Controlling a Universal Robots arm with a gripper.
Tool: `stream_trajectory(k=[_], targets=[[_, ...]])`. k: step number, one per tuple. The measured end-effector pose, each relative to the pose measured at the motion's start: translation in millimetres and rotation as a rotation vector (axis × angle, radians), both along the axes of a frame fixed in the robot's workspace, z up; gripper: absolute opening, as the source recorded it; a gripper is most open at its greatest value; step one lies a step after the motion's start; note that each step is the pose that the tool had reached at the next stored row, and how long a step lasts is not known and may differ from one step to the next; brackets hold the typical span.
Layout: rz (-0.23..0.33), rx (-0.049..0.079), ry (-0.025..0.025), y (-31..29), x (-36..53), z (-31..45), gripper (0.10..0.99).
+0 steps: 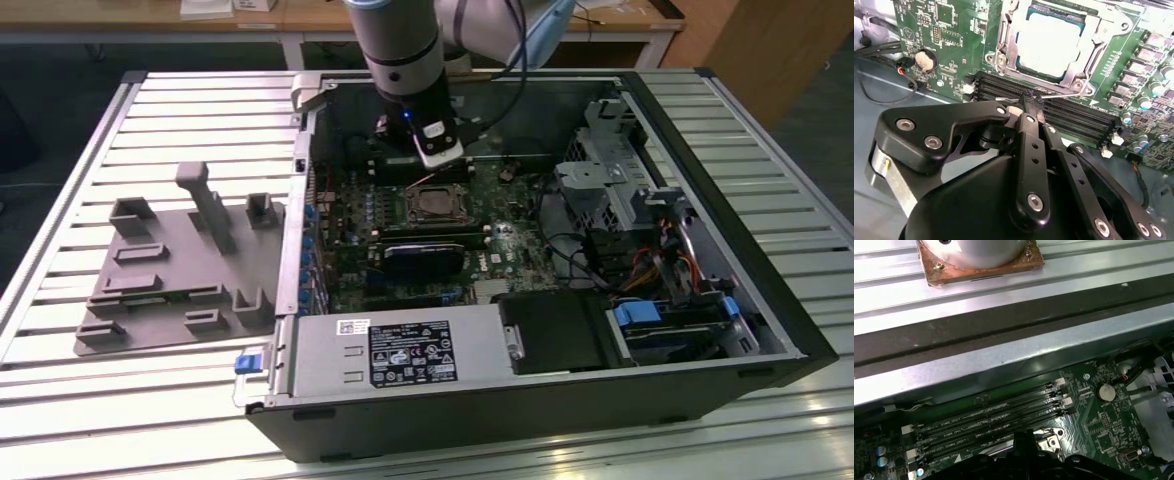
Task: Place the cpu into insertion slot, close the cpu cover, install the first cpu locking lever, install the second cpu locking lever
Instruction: 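Install the first cpu locking lever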
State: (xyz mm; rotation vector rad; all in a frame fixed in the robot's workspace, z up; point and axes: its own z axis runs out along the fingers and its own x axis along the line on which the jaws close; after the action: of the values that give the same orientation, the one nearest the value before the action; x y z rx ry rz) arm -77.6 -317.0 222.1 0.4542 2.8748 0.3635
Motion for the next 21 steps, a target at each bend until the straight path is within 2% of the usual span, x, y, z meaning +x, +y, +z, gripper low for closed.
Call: stream_trajectory(k=[7, 15, 18, 21], targets=[[0.018, 0.0, -0.0003, 4.2, 0.5, -5.3, 0.106], [0.02, -0.002, -0.0003, 4.4, 0.6, -6.4, 0.106], [0.02, -0.012, 0.0001, 4.6, 0.5, -8.3, 0.106], [0.02, -0.031, 0.0002, 5.4, 0.6, -10.5, 0.106]])
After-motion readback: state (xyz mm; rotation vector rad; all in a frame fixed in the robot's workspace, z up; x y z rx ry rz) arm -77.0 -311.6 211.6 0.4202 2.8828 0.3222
